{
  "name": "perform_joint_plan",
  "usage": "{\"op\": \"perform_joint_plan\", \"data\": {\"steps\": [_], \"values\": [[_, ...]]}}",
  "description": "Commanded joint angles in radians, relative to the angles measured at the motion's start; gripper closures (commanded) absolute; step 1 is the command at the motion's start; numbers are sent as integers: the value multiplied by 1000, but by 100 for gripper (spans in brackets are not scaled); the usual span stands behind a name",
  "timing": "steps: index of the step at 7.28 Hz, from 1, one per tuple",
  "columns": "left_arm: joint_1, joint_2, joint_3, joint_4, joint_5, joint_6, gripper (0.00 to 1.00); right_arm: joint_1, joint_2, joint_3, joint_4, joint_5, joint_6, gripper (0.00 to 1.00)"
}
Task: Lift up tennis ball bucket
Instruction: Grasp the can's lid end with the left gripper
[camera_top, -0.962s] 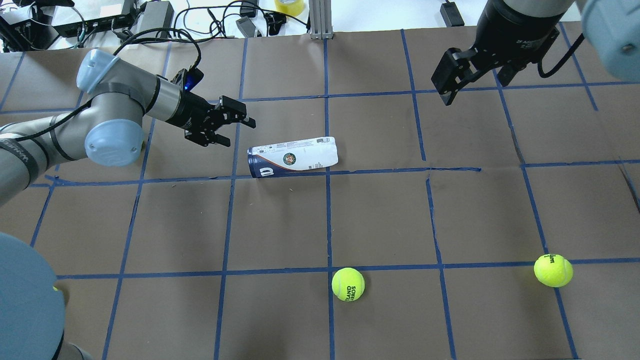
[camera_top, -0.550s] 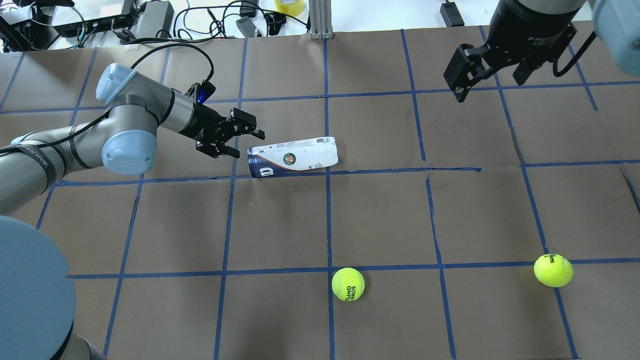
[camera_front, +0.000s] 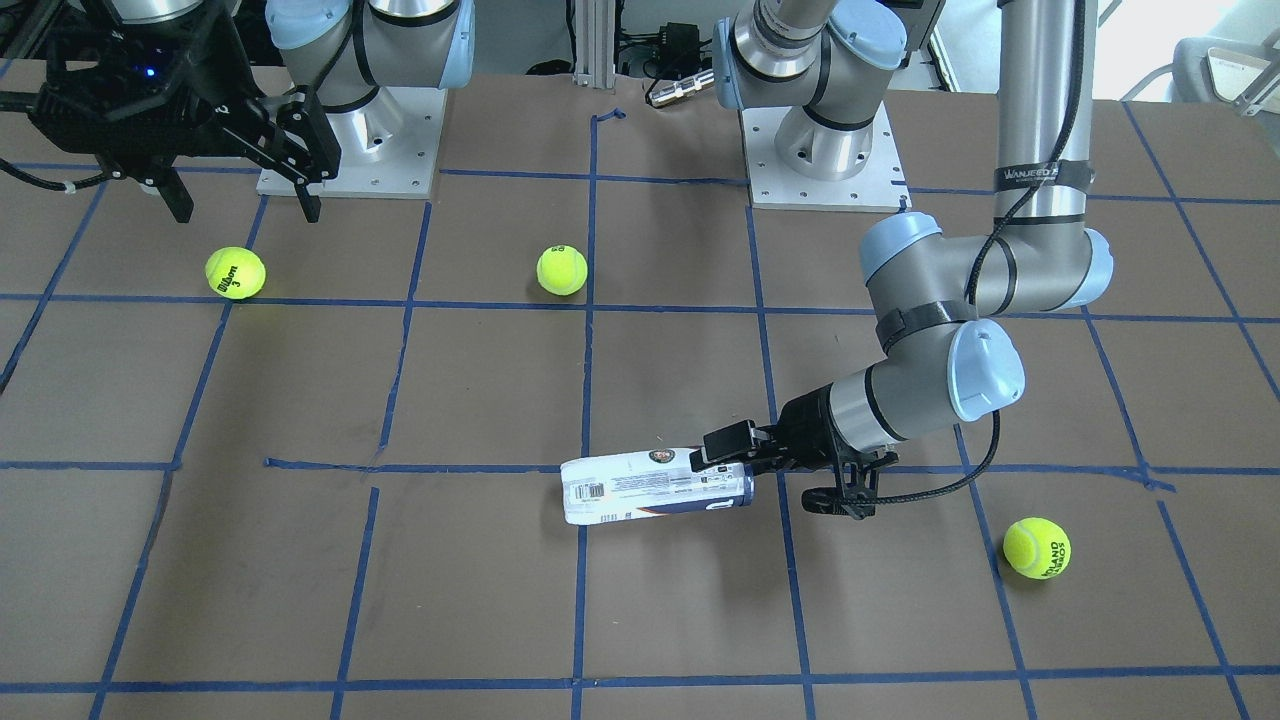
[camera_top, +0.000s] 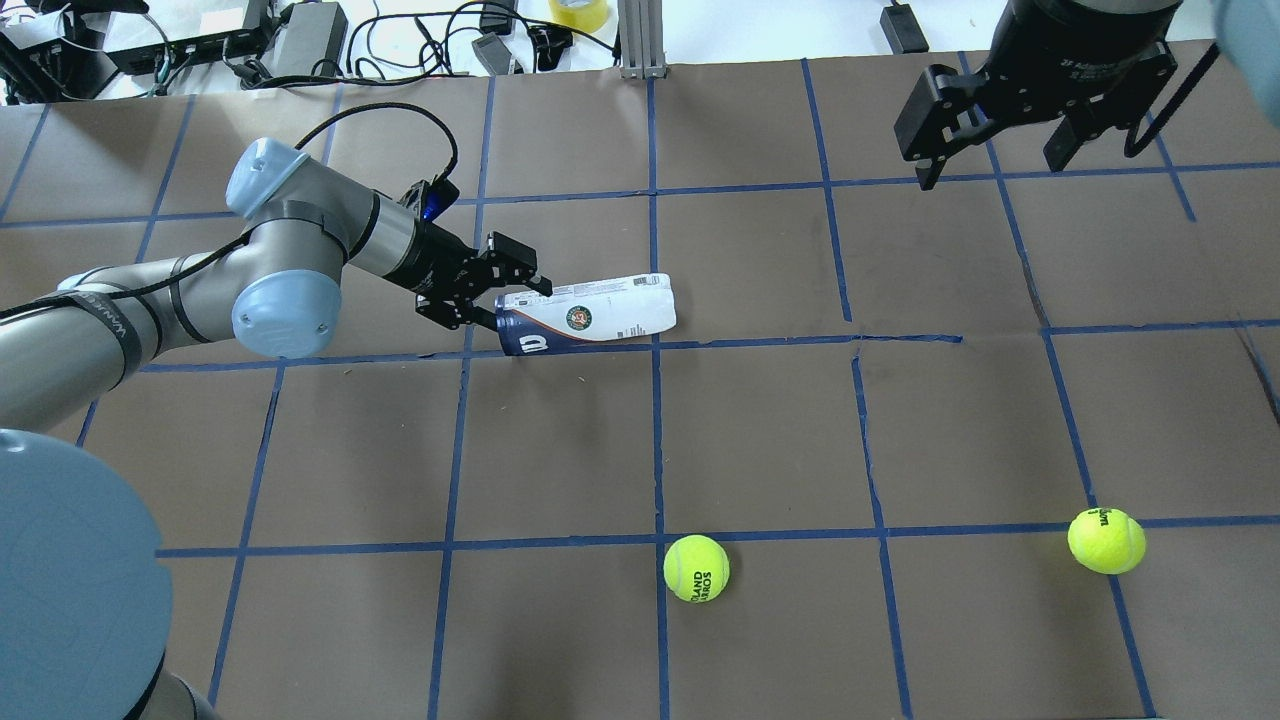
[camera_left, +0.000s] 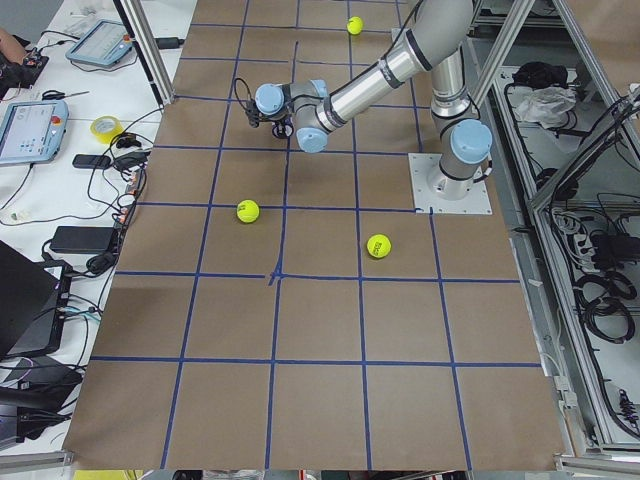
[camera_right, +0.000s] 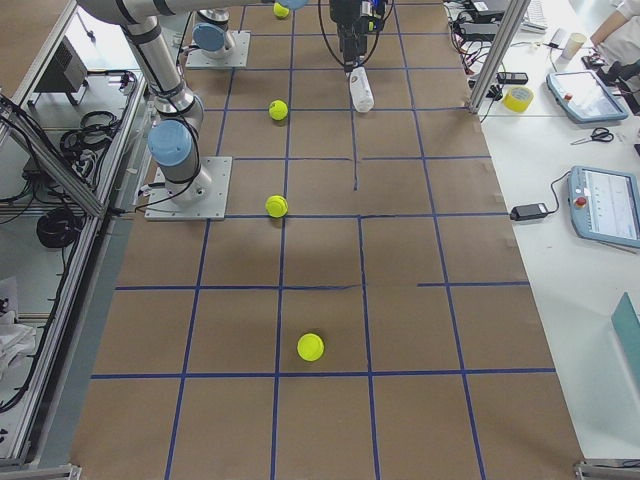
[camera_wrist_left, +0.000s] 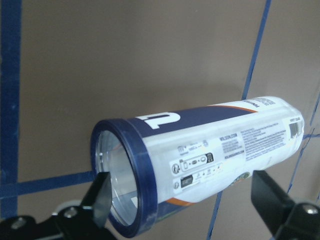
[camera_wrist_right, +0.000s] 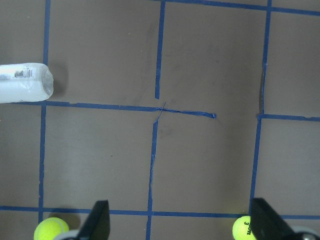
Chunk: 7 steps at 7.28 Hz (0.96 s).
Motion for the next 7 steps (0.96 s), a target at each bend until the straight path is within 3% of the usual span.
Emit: {"op": "perform_joint_plan", "data": {"steps": [1,2,3,6,7], "values": [[-1,-3,0,-1,0,0,45,2,2,-23,27,-11,90,0],[-1,-3,0,-3,-1,-3,77,2,3,-23,32,-11,88,0],[-1,-3,0,-4,-1,-12,100,2,-1,-18,45,-11,88,0],[0,27,41,-10,6,-93,100,-1,-1,-3,52,-11,73,0],[-3,31,93,-36,76,-127,100,1,-3,-1,53,-5,73,0]]}}
